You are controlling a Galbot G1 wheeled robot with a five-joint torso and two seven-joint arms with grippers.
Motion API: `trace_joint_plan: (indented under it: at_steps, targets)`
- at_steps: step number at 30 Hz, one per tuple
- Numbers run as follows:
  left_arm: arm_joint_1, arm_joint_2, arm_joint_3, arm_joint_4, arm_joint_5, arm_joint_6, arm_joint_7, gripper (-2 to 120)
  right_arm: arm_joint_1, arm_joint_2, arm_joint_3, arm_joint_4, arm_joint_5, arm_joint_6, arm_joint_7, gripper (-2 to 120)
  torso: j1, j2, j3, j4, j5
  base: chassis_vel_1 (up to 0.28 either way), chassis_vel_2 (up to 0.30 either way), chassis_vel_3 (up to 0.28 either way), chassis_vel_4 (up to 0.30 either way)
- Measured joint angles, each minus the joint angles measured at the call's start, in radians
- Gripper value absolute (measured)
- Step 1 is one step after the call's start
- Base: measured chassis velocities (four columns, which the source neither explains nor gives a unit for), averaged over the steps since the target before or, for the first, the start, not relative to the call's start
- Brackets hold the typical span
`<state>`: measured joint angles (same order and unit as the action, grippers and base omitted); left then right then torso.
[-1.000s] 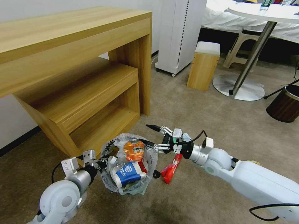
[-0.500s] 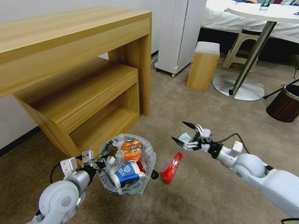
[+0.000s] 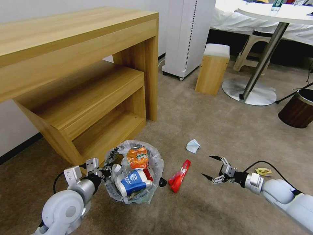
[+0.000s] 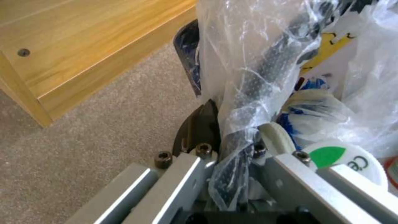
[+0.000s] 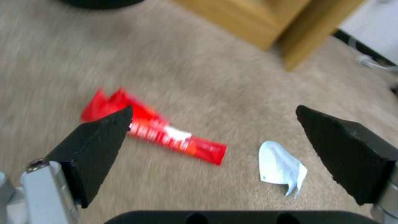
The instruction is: Pick up the trash bin and place the garbage on the floor into it.
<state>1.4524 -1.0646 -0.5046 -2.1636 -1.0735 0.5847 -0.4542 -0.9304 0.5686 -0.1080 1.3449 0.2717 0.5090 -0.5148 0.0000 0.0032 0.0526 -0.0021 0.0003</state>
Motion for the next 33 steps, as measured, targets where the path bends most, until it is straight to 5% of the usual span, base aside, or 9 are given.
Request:
trace_joint_plan:
  at_steps: [11,17,19,33]
  targets:
    - [-0.009,-0.031,0.008,0.016,0.028,-0.001,0.005,0,0.207,0.098,-0.069,-0.207,-0.166,0.097,-0.214,100,0.0,0.0,0.0,-0.0001,-0.0006,0.0,0.0,0.0,0.0]
    - [0.003,-0.043,0.002,0.008,0.039,-0.002,0.006,0,0.275,0.181,-0.097,-0.32,-0.225,0.114,-0.209,100,0.0,0.0,0.0,-0.0005,-0.0007,0.0,0.0,0.0,0.0]
    - [0.014,-0.053,-0.006,-0.003,0.045,-0.002,0.007,0,0.327,0.267,-0.11,-0.433,-0.286,0.145,-0.205,100,0.0,0.0,0.0,0.0001,0.0,0.0,0.0,0.0,0.0]
    - [0.023,-0.076,-0.015,-0.022,0.058,-0.003,0.006,0,0.422,0.407,-0.189,-0.655,-0.352,0.201,-0.181,100,0.0,0.0,0.0,-0.0003,-0.0003,0.0,0.0,0.0,0.0]
